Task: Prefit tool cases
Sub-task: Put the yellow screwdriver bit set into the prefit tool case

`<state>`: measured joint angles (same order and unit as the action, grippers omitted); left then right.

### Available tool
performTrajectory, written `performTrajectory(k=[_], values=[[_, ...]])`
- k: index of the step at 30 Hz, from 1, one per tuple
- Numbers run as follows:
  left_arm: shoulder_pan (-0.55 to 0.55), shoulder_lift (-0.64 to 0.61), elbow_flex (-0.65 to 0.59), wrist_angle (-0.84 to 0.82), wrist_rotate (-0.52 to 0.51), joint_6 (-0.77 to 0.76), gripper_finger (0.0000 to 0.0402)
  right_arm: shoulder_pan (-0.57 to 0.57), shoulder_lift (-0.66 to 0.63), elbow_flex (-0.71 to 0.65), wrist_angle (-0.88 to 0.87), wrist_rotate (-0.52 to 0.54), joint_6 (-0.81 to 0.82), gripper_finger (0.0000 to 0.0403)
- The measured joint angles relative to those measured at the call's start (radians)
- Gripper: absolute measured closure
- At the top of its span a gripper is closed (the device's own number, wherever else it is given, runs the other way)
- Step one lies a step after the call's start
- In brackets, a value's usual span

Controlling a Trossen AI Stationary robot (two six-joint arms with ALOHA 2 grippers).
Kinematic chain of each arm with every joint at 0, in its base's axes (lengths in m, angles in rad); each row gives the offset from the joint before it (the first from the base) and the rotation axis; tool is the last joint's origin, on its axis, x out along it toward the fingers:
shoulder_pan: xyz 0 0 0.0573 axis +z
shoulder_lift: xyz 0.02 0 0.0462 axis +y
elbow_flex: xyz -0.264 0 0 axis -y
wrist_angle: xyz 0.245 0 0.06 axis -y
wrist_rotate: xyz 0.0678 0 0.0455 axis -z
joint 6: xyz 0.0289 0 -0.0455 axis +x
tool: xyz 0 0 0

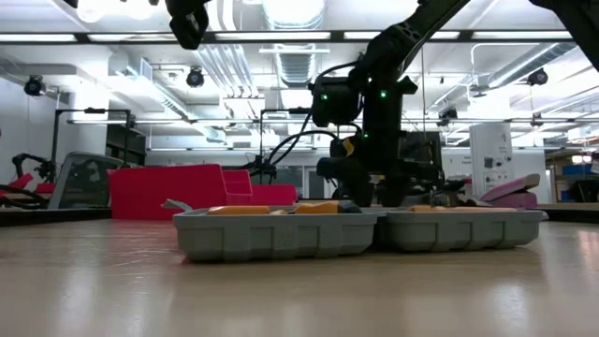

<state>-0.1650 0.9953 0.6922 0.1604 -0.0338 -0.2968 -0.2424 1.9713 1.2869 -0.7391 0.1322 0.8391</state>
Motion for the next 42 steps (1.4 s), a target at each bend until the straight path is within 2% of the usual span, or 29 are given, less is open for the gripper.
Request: performTrajectory(k=[10, 13, 23, 31, 36, 42], values=[[0.000, 0.000, 0.000, 0.001, 0.000, 0.000, 0.0335, 0.000, 0.001, -0.001, -0.014, 0.003, -0.053, 0.0308], [0.000, 0.000, 0.000, 0.001, 0.000, 0.000, 0.0335, 0.000, 0.001, -0.001, -0.015, 0.001, -0.082, 0.0328], [0.000, 0.000, 0.000, 0.000, 0.000, 0.000, 0.0335, 0.011, 0.002, 0.038, -0.069, -0.002, -0.127, 0.0313], [0.000, 0.000, 0.000, -0.004, 0.001, 0.000, 0.0335, 0.032, 0.000, 0.092, -0.133, -0.001, -0.161, 0.0324], [0.000, 0.000, 0.000, -0.013, 0.000, 0.000, 0.0335, 0.062, -0.019, 0.102, -0.192, -0.001, -0.143, 0.0312], [0.000, 0.000, 0.000, -0.014, 0.000, 0.000, 0.0335, 0.140, -0.077, 0.103, -0.242, -0.001, -0.077, 0.0320]])
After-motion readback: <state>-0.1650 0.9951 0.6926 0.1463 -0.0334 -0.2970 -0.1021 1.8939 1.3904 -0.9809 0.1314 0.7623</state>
